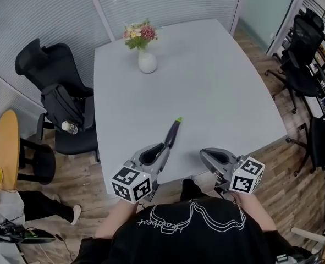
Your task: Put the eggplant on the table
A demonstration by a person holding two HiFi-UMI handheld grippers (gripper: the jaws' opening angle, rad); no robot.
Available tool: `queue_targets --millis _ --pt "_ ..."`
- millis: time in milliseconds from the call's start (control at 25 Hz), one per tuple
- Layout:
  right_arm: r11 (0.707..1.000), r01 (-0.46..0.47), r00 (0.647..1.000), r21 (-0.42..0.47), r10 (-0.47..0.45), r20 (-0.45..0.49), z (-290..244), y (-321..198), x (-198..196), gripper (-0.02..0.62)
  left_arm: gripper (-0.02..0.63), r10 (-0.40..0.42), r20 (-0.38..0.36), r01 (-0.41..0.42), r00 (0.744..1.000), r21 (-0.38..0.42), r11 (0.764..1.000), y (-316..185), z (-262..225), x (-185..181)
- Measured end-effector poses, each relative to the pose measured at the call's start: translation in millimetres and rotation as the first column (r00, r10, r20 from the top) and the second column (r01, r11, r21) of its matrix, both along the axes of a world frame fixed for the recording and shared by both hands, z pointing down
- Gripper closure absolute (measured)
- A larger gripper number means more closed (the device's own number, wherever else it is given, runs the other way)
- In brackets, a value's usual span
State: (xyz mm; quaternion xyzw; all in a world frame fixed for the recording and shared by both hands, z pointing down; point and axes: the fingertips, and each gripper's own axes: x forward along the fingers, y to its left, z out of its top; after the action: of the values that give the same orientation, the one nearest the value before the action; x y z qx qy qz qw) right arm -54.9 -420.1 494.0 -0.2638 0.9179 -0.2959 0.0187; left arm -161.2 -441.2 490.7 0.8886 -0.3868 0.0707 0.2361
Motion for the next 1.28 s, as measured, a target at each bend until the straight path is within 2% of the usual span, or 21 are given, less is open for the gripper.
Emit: queue_targets --millis 280,560,760,1280 --pt "0.997 0.030 0.999 0.075 -0.031 0.008 -36.1 34.4 -7.1 0.588 0.569 0.086 -0.090 -0.083 0.992 0.037 0.996 50.2 -42.7 16.9" --pt "0.993 0.032 0.999 0.118 -0.036 0.025 -62.5 52.0 -9.3 0.588 0.583 0.141 -0.103 -0.135 0.985 0.067 0.989 75.7 -62.5 23.8" --pt "0.986 0.042 0.999 0.162 -0.040 -0.013 -71.0 59.6 -10.0 0.588 0.584 0.155 -0.108 -0.146 0.982 0.083 0.986 81.6 -70.9 26.9" --pt "0.987 0.036 0.999 0.156 -0.033 -0.024 -68.8 50.5 -4.0 0.588 0.584 0.168 -0.111 -0.159 0.979 0.085 0.984 74.1 -73.2 35.2"
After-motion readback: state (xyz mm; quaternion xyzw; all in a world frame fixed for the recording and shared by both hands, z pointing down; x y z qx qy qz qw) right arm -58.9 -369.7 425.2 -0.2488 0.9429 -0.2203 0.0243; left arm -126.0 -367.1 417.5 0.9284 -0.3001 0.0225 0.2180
